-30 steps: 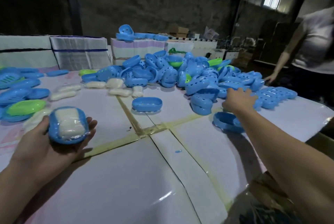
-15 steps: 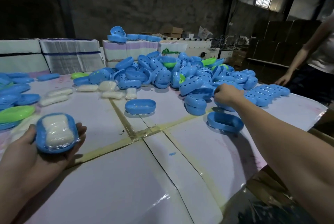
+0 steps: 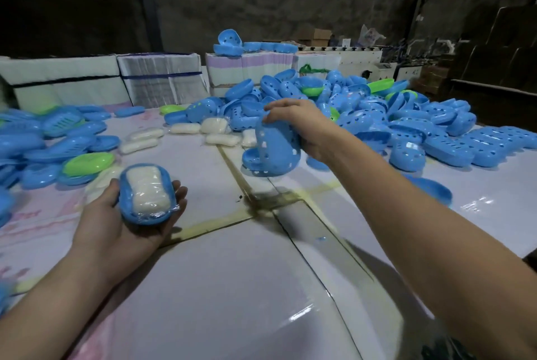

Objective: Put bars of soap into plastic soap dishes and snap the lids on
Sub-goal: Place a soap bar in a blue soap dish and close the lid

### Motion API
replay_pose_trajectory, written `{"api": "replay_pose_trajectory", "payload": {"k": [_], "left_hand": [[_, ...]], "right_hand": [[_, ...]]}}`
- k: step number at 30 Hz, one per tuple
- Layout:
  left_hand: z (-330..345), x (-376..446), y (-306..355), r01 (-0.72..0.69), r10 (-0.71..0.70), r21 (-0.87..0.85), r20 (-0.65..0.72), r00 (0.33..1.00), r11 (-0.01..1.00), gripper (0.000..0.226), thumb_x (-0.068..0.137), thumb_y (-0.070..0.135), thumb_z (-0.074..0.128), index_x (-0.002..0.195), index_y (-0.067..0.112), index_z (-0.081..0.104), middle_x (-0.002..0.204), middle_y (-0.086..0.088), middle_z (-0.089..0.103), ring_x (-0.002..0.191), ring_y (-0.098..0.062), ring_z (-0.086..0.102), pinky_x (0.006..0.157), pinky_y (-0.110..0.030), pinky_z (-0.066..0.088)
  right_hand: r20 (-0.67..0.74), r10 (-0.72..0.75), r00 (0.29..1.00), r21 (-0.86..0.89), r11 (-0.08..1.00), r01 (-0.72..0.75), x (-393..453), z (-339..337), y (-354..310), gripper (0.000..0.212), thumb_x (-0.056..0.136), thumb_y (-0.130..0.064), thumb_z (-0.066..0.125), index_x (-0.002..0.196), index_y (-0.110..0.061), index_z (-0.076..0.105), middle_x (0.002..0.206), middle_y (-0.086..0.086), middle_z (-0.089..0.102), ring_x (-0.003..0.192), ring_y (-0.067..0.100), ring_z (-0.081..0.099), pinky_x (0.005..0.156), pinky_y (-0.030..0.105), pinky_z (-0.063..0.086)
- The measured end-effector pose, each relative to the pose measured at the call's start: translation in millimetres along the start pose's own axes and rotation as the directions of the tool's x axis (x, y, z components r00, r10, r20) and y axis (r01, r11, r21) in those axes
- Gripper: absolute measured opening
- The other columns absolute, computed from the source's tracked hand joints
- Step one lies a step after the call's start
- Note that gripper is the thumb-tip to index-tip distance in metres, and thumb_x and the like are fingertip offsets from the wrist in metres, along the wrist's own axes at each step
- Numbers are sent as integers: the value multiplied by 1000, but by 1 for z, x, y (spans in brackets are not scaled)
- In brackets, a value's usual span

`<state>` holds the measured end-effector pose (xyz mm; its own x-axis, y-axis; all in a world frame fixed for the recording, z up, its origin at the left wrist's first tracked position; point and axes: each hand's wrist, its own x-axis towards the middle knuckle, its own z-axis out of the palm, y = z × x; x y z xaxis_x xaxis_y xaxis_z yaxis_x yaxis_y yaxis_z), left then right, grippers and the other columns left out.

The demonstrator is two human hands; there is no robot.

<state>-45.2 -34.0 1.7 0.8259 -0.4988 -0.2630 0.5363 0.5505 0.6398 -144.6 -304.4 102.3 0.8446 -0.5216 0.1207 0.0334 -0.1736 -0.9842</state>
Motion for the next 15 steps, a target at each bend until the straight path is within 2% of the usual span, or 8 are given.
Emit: {"api": "replay_pose_trajectory", "payload": {"k": [3, 5, 6, 8, 10, 11, 13, 15], "left_hand": [[7, -8, 2, 7, -8, 17, 34, 999, 1000, 56, 102, 51, 42, 122, 6, 67, 112, -17, 74, 92, -31, 76, 82, -45, 54], [10, -13, 3, 22, -22, 4, 26, 999, 1000, 54, 102, 52, 42, 123, 9, 67, 112, -17, 74, 96, -31, 75, 84, -49, 54], [12, -17, 3, 30, -30, -13, 21, 999, 999, 54, 103, 53, 41, 126, 10, 65, 118, -17, 72, 103, -32, 72, 90, -50, 53], [11, -19, 4, 50, -50, -3, 36, 998, 999, 54, 104, 52, 40, 132, 11, 62, 126, -17, 69, 114, -33, 66, 99, -50, 49], [10, -20, 7, 37, -36, -13, 30, 999, 999, 54, 104, 52, 41, 135, 12, 61, 129, -16, 68, 120, -32, 62, 107, -47, 44], [10, -19, 8, 28, -27, -13, 25, 999, 1000, 53, 104, 52, 40, 132, 13, 63, 126, -14, 70, 117, -31, 64, 107, -44, 43], [8, -18, 7, 16, -16, -5, 28, 999, 1000, 50, 105, 51, 37, 119, 15, 68, 112, -12, 73, 95, -28, 69, 91, -40, 48], [8, -15, 7, 21, -21, -7, 2, 1000, 1000, 49, 105, 51, 35, 118, 17, 67, 106, -11, 73, 85, -27, 67, 80, -38, 46]], "right_hand": [[326, 70, 943, 322, 929, -180, -6, 50, 8, 16, 83, -12, 69, 99, -12, 65, 83, 5, 68, 74, 20, 66, 69, 32, 56], [404, 46, 914, 432, 871, -235, -7, 83, 18, 13, 87, -11, 64, 100, -13, 64, 86, 5, 67, 78, 20, 66, 71, 32, 56], [373, 38, 927, 436, 875, -211, -7, 99, 23, 16, 87, -9, 64, 102, -14, 65, 91, 7, 68, 83, 21, 66, 73, 34, 56], [217, 41, 975, 355, 927, -118, -6, 127, 37, 25, 86, -8, 67, 109, -16, 66, 106, 13, 68, 91, 26, 66, 79, 39, 56], [92, 27, 995, 210, 977, -45, -8, 148, 52, 28, 88, -17, 67, 114, -22, 61, 113, 10, 64, 90, 20, 64, 76, 33, 55], [69, -5, 998, 106, 994, -2, -10, 155, 58, 31, 90, -26, 65, 120, -25, 57, 115, 6, 61, 91, 16, 62, 75, 29, 53], [103, -98, 990, -158, 981, 114, -12, 160, 67, 49, 89, -48, 57, 133, -30, 46, 120, 0, 56, 99, 15, 59, 81, 33, 52], [171, -144, 975, -351, 915, 197, -13, 158, 72, 75, 78, -69, 48, 143, -34, 34, 129, 1, 53, 105, 16, 55, 88, 36, 48]]}}
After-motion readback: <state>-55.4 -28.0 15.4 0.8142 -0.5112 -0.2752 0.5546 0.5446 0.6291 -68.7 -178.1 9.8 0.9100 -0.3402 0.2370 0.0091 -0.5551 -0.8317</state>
